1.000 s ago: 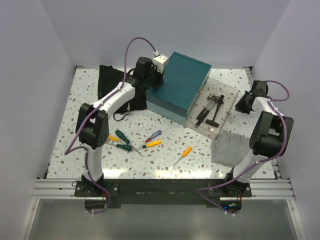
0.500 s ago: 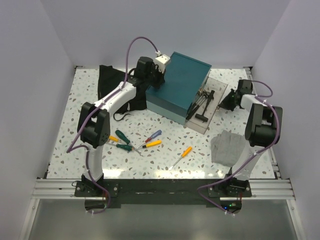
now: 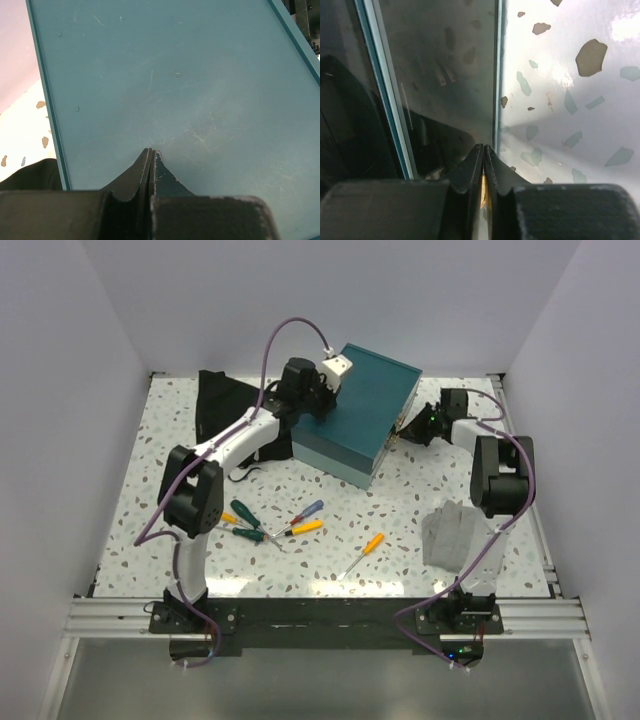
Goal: Sort the tools into containers
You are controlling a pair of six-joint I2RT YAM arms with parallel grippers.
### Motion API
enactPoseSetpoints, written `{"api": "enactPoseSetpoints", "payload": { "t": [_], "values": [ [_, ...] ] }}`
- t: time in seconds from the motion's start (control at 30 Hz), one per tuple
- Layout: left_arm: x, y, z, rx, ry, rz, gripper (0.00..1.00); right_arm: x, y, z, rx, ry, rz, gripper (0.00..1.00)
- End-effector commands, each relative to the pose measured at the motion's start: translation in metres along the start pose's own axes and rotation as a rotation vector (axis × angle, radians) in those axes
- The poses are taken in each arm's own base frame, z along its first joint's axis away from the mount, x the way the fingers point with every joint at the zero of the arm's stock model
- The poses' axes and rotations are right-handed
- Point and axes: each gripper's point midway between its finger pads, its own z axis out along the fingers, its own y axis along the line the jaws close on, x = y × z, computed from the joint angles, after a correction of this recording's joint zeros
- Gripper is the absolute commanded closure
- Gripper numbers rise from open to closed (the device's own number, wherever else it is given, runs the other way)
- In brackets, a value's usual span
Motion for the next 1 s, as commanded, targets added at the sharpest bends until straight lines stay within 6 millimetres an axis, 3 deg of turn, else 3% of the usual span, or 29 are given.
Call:
{"api": "enactPoseSetpoints", "payload": {
  "t": [0.0,0.07,0.1,0.13,0.4,0.53,0.77,0.97],
  "values": [
    [0.039,-0.017,0.001,0.047,0.125,-0.003,1.0,0.002,0.035,-0.018,-0.091,0.016,-0.032,0.8],
    [0.024,-0.018,-0.002,0.056,0.09,0.005,1.0,-0.004,0.043,-0.037,-0.097,-0.018,-0.072,0.67],
    [0.02,-0.018,-0.003,0.06,0.082,0.008,1.0,-0.012,0.034,-0.047,-0.082,-0.033,-0.077,0.62],
    [0.015,-0.019,-0.004,0.067,0.071,0.009,1.0,-0.019,0.037,-0.06,-0.095,-0.054,-0.089,0.54],
    [0.019,-0.025,-0.001,0.101,0.08,-0.008,1.0,-0.017,0.076,-0.097,-0.42,0.023,-0.132,0.45],
    [0.016,-0.026,0.0,0.106,0.069,-0.015,1.0,-0.018,0.084,-0.1,-0.459,0.024,-0.118,0.45],
    [0.017,-0.024,-0.001,0.093,0.074,-0.013,1.0,-0.016,0.079,-0.086,-0.465,0.055,-0.062,0.47],
    [0.02,-0.023,-0.002,0.084,0.08,-0.008,1.0,0.006,0.041,-0.078,-0.275,0.101,-0.039,0.5]
  ]
}}
